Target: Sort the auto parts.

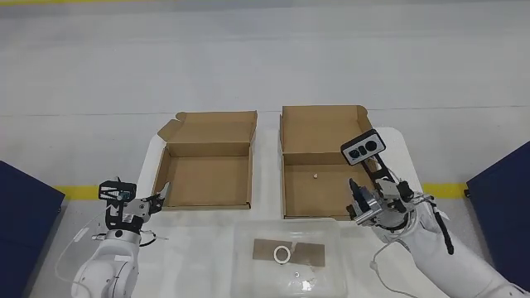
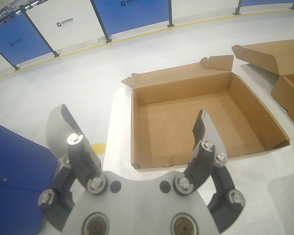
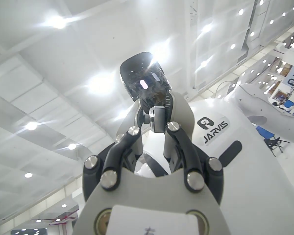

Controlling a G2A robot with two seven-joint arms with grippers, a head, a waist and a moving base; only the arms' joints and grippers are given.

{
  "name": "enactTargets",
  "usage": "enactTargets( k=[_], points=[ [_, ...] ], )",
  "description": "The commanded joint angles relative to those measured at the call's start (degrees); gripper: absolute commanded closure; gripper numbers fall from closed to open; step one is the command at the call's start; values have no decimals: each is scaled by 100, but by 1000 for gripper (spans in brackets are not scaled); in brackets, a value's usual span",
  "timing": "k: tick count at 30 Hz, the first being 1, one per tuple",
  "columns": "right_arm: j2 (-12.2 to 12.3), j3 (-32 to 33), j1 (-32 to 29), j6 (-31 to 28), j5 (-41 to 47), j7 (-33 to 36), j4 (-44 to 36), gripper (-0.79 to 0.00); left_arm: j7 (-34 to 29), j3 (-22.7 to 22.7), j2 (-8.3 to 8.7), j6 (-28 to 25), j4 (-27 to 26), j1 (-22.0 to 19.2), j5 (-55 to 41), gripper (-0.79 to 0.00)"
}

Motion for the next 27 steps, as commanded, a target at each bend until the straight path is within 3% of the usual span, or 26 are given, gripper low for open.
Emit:
enactTargets(
  k=[1,15,27],
  points=[
    [-47,20,3,41,-11,12,38,0,0,0,0,0,0,0,0,-785],
    [-180,417,-112,-13,-1776,-678,-11,0,0,0,0,0,0,0,0,-785],
    [-433,433,-321,442,-264,3,-41,0,0,0,0,0,0,0,0,-785]
  ],
)
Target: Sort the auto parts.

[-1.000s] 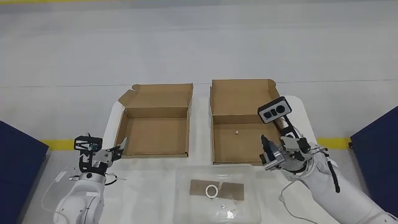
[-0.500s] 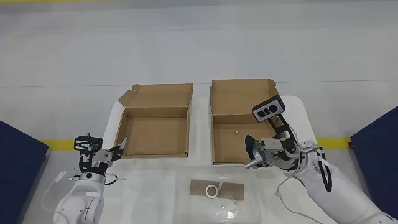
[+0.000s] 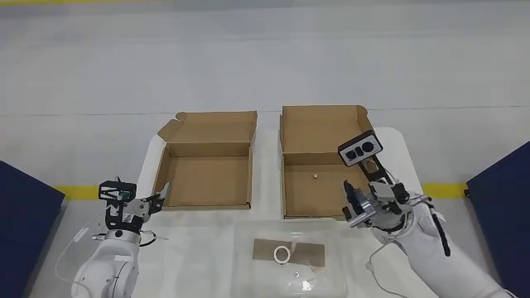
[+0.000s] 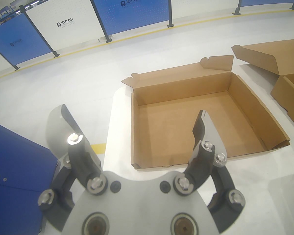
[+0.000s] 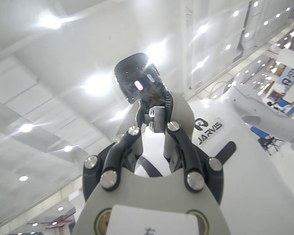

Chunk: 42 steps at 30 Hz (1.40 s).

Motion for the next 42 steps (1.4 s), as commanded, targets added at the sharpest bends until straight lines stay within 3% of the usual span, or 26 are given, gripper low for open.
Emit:
enactTargets(
  k=[1,9,24,42],
  points=[
    [-50,-10,-8,88,222,109,2,0,0,0,0,0,0,0,0,-785],
    [-222,30,-34,374,707,305,38,0,0,0,0,0,0,0,0,-785],
    [-408,345,-148,460,-24,45,67,0,0,0,0,0,0,0,0,-785],
    [-590,520,-254,686,212,157,13,0,0,0,0,0,0,0,0,-785]
  ],
)
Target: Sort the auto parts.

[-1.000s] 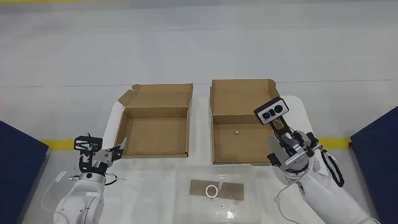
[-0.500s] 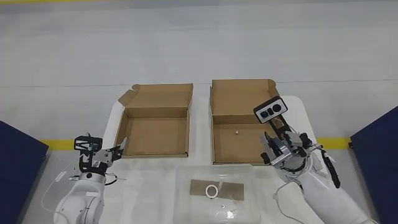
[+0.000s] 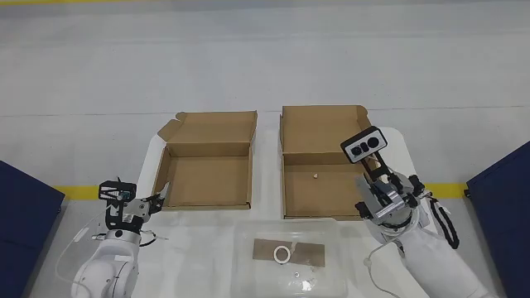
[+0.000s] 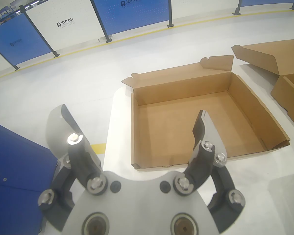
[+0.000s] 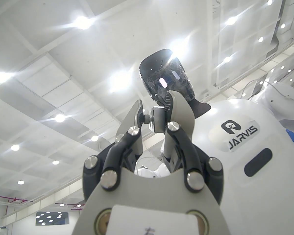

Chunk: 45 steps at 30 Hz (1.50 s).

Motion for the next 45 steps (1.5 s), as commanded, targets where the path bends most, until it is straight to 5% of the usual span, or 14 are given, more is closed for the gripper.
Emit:
enactTargets(
  k=[1,30,45],
  points=[
    [1,-1,0,-1,-1,-2,0,0,0,0,0,0,0,0,0,-785],
    [-136,109,-200,140,240,-198,-150,0,0,0,0,0,0,0,0,-785],
    [67,1809,-857,493,-2436,-583,4,0,0,0,0,0,0,0,0,-785]
  ],
)
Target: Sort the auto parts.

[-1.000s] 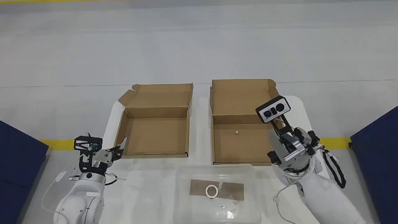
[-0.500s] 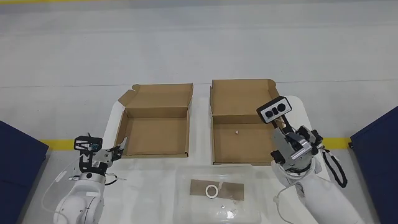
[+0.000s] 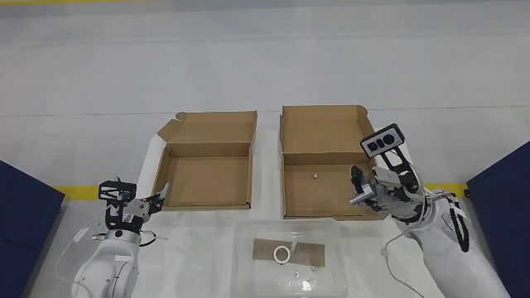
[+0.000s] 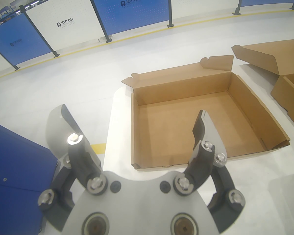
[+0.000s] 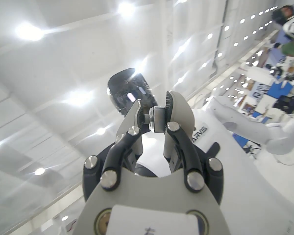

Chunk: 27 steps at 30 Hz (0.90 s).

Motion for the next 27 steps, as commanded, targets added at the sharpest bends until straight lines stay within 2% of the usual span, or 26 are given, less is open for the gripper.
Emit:
enactTargets(
  k=[1,6,15,27],
  points=[
    [43,341,-191,72,-427,28,-9,0,0,0,0,0,0,0,0,-785],
    [131,981,-587,115,-1350,126,-20,0,0,0,0,0,0,0,0,-785],
    [131,981,-587,115,-1350,126,-20,0,0,0,0,0,0,0,0,-785],
    [276,1470,-581,579,-4073,-371,-441,0,0,0,0,0,0,0,0,-785]
  ],
)
